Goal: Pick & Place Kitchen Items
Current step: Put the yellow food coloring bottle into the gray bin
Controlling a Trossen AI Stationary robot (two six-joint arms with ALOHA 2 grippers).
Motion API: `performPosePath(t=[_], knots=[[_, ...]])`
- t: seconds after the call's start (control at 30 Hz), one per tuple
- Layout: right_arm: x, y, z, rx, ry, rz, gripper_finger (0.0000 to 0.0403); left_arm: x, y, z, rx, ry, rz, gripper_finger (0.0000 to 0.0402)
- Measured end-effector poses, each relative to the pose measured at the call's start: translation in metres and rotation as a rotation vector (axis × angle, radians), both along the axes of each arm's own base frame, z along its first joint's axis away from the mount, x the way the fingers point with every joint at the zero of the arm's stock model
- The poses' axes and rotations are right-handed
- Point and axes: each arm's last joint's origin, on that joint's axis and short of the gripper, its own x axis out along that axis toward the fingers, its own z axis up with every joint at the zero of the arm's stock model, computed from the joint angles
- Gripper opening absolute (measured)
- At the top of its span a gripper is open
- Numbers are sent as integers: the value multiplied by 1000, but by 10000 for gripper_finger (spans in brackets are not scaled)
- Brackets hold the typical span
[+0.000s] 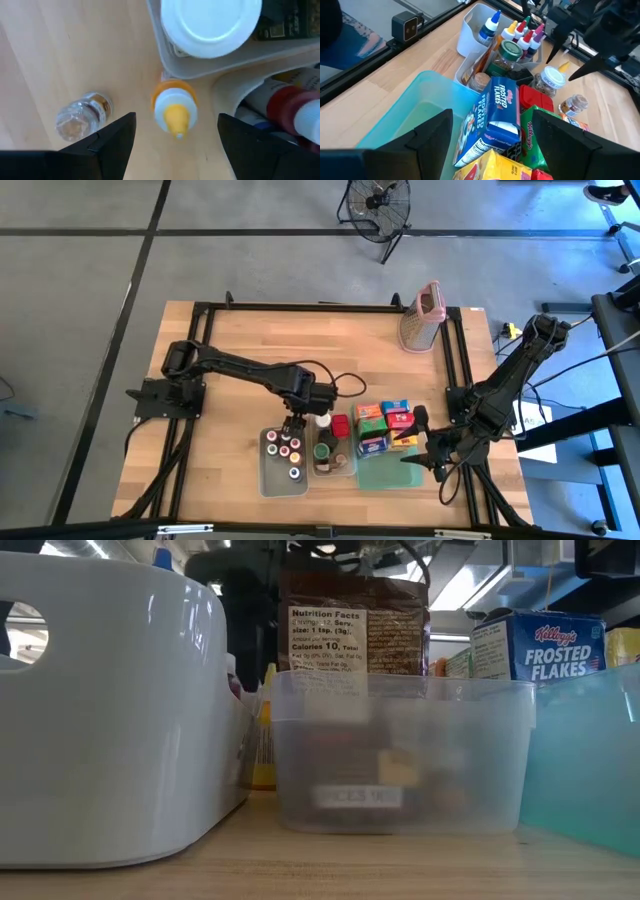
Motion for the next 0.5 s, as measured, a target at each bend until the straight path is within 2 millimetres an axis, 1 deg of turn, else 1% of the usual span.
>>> performPosePath(t=[0.17, 0.4, 0.5], knots=[[1, -1, 0, -10, -10, -15, 275, 3, -2, 0, -54, -25, -44, 276], [5, -5, 0, 1, -1, -36, 275, 5, -1, 0, -27, -46, -46, 276], [6, -5, 0, 11, 11, -27, 275, 4, 0, -5, -27, -41, -44, 276]])
